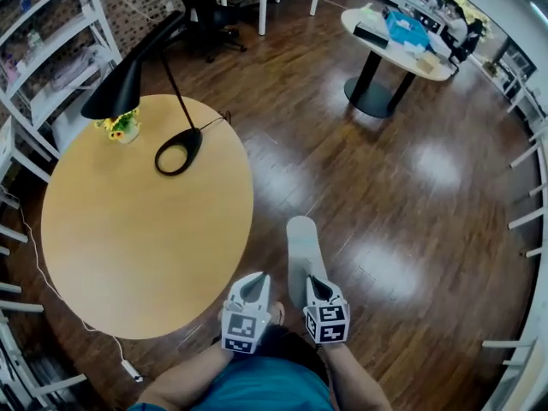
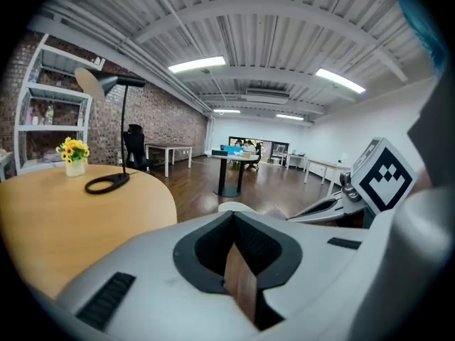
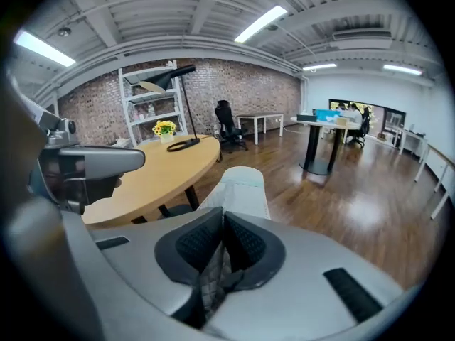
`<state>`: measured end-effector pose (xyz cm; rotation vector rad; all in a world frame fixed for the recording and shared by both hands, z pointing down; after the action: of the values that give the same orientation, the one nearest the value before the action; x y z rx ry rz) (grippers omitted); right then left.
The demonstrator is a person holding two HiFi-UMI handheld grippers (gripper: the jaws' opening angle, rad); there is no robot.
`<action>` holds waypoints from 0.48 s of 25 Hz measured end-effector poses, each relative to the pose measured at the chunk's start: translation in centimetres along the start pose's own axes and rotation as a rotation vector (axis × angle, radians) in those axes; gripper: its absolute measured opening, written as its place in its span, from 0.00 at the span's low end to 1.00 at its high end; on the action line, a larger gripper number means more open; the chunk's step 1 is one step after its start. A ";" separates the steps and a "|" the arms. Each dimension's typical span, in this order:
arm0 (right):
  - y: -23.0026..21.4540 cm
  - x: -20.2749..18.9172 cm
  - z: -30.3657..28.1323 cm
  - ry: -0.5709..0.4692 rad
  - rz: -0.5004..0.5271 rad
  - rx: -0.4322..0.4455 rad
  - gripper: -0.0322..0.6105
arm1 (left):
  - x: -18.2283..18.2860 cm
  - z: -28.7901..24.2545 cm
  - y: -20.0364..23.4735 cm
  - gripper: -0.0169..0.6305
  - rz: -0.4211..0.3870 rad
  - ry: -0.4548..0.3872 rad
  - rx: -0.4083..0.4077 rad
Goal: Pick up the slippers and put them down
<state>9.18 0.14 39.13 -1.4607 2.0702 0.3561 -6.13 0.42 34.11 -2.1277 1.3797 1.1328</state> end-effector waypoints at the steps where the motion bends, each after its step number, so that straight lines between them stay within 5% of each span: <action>1: -1.1 -0.8 -0.8 0.015 -0.028 -0.011 0.08 | -0.5 -1.4 -0.5 0.04 -0.005 0.025 -0.018; 6: -5.2 -4.6 -6.1 0.058 -0.135 -0.032 0.08 | -4.2 -9.0 -1.1 0.04 -0.081 0.134 -0.065; 12: -10.4 -10.1 -11.9 0.083 -0.233 -0.076 0.08 | -9.1 -16.4 -2.9 0.04 -0.065 0.204 -0.127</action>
<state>17.59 -2.07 55.74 -1.7684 1.9405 0.2879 1.60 -3.78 50.93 -2.4184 1.3435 1.0268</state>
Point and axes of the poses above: the fingertips, and each gripper's own axes: z backward along the fingers, y to its left, x out of its top, the point moved 4 cm from there along z, backward along the fingers, and after that the axes turned 15 degrees about y, right-handed, at the moved point
